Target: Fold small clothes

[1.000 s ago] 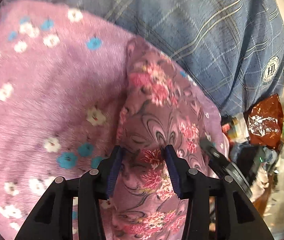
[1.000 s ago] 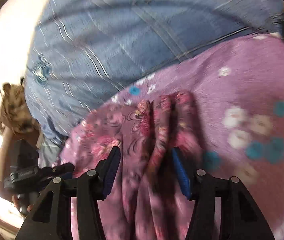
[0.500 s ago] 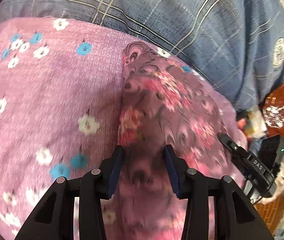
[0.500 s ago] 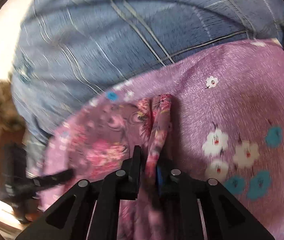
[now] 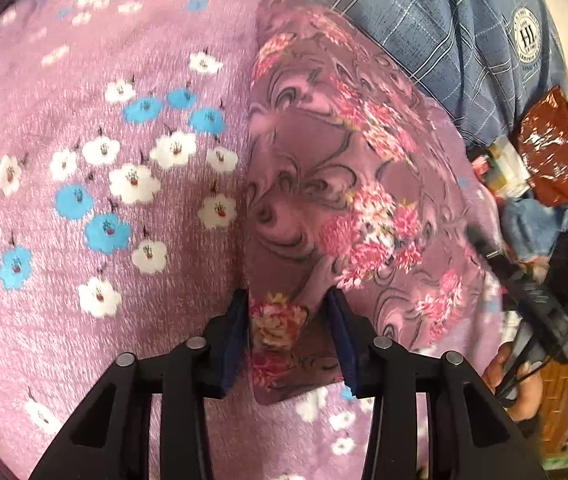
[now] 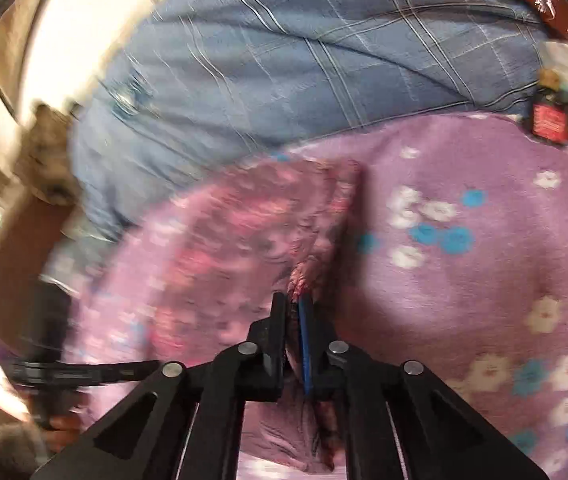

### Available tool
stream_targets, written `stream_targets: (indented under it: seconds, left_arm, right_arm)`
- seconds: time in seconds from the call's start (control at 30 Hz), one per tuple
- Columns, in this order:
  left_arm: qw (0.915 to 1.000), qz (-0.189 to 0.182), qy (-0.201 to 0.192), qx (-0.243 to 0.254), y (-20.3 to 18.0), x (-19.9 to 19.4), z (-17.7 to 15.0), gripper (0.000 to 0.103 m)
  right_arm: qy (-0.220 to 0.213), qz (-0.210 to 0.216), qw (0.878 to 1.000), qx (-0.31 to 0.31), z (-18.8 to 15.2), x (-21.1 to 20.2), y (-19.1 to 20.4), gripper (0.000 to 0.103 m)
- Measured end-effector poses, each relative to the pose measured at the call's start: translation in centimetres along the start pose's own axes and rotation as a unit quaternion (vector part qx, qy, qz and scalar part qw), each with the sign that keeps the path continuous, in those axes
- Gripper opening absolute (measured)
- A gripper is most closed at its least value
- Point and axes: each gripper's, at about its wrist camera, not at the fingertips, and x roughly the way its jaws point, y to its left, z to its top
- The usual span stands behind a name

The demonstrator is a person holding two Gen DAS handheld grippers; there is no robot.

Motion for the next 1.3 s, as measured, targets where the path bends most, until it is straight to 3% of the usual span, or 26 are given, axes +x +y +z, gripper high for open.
stream_targets:
  seconds: [0.07, 0.17, 0.27, 0.33, 0.4, 0.5, 0.57, 0.73, 0.83, 0.9, 0.97, 1.03, 1.17, 1.23, 1.3]
  left_arm:
    - [0.9998, 0.017, 0.002, 0.006, -0.9, -0.7, -0.4, 0.035]
    - [0.9981, 0.04, -0.03, 0.036, -2.9, -2.8, -1.7, 0.034]
    - [0.9936, 0.077, -0.054, 0.062, -4.5, -2.8, -3.3, 0.035]
    - [0.9918, 0.093, -0.051, 0.071, -4.8, -2.9, -4.7, 0.035]
    - [0.9898, 0.112, -0.043, 0.077, -4.7, -2.8, -5.2, 0.036]
    - [0.9914, 0.109, -0.029, 0.066, -4.0, -2.2, -5.1, 0.038]
    - [0.9912, 0.109, -0.032, 0.068, -4.3, -1.8, -5.1, 0.038]
    - [0.9915, 0.104, -0.025, 0.076, -4.6, -1.7, -5.0, 0.039]
    - [0.9959, 0.053, -0.028, 0.068, -3.0, -3.0, -3.2, 0.038]
    - [0.9965, 0.039, -0.054, 0.049, -1.9, -4.3, -1.3, 0.039]
    - [0.9977, 0.03, -0.055, 0.026, -0.9, -4.6, 1.5, 0.042]
    - [0.9988, 0.02, -0.044, 0.008, -0.3, -3.9, 3.9, 0.044]
    - [0.9999, 0.007, -0.013, -0.008, -0.6, -1.3, 8.3, 0.044]
    - [0.9999, 0.003, -0.012, -0.005, -1.3, -0.7, 9.8, 0.044]
    - [0.9994, 0.022, -0.025, 0.012, -2.3, -0.1, 11.1, 0.049]
  right_arm:
    - [0.049, -0.047, 0.998, 0.015, -0.9, 1.9, -1.6, 0.009]
    - [-0.005, -0.009, 0.999, 0.037, -1.0, -1.4, -1.3, 0.014]
    - [-0.051, 0.034, 0.998, 0.006, -1.2, -4.9, 0.7, 0.019]
    - [-0.047, 0.041, 0.998, -0.014, -1.6, -5.2, 1.6, 0.023]
    - [-0.027, 0.013, 0.999, -0.037, -2.7, -3.8, 1.9, 0.028]
    - [0.03, -0.028, 0.999, -0.026, -5.3, -0.3, 0.9, 0.032]
    - [-0.011, -0.016, 1.0, -0.024, -6.0, -1.0, 0.8, 0.032]
    - [-0.002, -0.002, 1.0, 0.02, -5.3, -1.2, -0.1, 0.034]
    - [0.005, 0.005, 1.0, 0.03, -4.6, -2.4, -0.2, 0.036]
    - [-0.034, 0.03, 0.998, 0.038, -3.9, -4.3, -0.5, 0.042]
    - [-0.066, 0.046, 0.995, 0.062, -1.8, -5.1, -1.5, 0.072]
    - [-0.06, 0.042, 0.993, 0.092, 0.9, -3.7, -2.7, 0.072]
    - [0.003, 0.047, 0.99, 0.132, 5.1, 2.3, -4.2, 0.072]
    - [0.028, 0.029, 0.991, 0.131, 6.4, 5.2, -4.1, 0.071]
    - [0.023, 0.032, 0.995, 0.095, 7.5, 6.5, -2.9, 0.05]
